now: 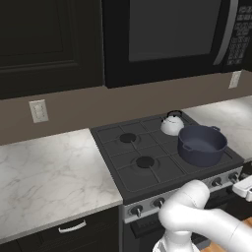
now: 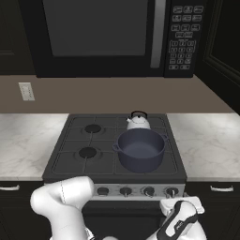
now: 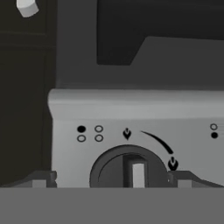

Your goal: Pick the kettle from the cabinet and place it on a stove burner. Then pick the pot from the counter and place it on another stove burner. Finally, turn both burners on.

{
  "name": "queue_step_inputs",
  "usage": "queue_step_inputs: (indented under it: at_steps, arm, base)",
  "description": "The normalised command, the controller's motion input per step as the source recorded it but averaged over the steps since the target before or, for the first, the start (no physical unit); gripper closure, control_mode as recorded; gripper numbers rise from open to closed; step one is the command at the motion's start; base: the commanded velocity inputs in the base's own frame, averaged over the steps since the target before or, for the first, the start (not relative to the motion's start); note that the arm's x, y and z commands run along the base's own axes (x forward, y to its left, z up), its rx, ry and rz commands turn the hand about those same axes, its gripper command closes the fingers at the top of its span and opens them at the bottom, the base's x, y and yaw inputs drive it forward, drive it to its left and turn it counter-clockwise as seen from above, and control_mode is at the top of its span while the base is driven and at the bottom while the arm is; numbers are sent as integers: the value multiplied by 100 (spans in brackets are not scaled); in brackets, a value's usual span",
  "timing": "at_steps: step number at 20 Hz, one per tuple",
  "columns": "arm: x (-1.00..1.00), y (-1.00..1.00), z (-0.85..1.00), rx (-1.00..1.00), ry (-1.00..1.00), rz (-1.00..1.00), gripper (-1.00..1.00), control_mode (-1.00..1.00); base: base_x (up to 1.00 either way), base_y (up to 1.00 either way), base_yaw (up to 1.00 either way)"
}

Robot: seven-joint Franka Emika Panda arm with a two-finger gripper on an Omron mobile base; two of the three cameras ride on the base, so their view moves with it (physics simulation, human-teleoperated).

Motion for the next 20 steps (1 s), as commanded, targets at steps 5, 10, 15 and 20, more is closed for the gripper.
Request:
queue_step_inputs:
  at_steps: [5, 10, 15, 20]
  arm:
    - [-11, 0, 1, 0, -6, 0, -100, -100]
    - [0, 4, 1, 0, -2, 0, -100, -100]
    - [6, 8, 0, 0, 0, 0, -100, -100]
    - [13, 3, 0, 0, 0, 0, -100, -100]
  base:
    - [0, 0, 0]
    - [0, 0, 0]
    - [0, 0, 0]
    - [0, 0, 0]
